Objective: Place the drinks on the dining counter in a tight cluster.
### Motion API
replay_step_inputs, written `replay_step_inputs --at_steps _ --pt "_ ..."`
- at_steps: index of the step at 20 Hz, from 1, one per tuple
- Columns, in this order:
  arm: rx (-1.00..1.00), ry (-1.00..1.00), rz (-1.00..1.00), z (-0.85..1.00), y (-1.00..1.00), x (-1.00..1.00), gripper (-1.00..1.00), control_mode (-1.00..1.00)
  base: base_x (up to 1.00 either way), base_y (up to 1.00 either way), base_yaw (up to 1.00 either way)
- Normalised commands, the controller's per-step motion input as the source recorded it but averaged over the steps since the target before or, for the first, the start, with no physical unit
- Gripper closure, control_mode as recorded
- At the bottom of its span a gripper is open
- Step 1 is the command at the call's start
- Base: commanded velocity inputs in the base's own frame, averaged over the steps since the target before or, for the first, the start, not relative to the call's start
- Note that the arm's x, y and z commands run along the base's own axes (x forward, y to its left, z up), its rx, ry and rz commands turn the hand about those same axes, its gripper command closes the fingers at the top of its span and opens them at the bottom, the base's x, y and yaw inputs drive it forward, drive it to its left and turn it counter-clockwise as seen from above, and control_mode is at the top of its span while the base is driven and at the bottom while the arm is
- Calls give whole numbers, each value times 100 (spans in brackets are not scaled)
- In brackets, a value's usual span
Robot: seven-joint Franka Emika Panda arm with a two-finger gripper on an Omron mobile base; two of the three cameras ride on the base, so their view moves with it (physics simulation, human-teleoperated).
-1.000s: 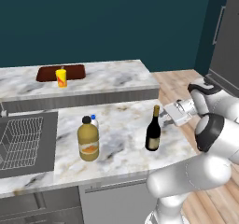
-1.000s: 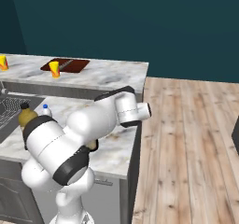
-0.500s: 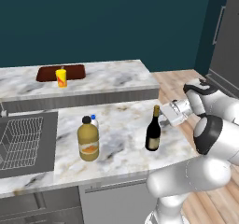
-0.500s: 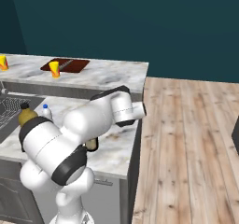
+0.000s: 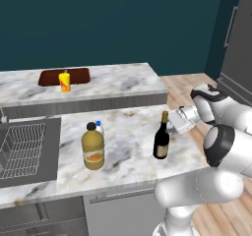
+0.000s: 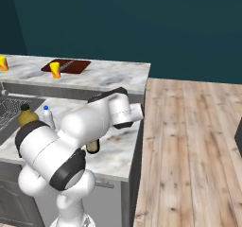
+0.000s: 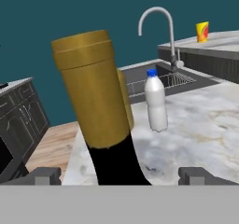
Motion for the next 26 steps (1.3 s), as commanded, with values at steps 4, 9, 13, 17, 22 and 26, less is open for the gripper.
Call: replay_step_inputs --at_steps 4,9,13,17,22,26 --pt "0 0 0 0 14 -2 -100 -100 0 0 0" --pt "0 0 0 0 1 0 -100 -100 0 0 0" --pt "0 0 0 0 0 0 -100 -100 0 0 0" --pt "0 0 0 0 0 0 100 -100 0 0 0" --pt "0 0 0 0 0 0 100 -100 0 0 0" --pt "0 -2 0 10 4 -19 100 -100 0 0 0"
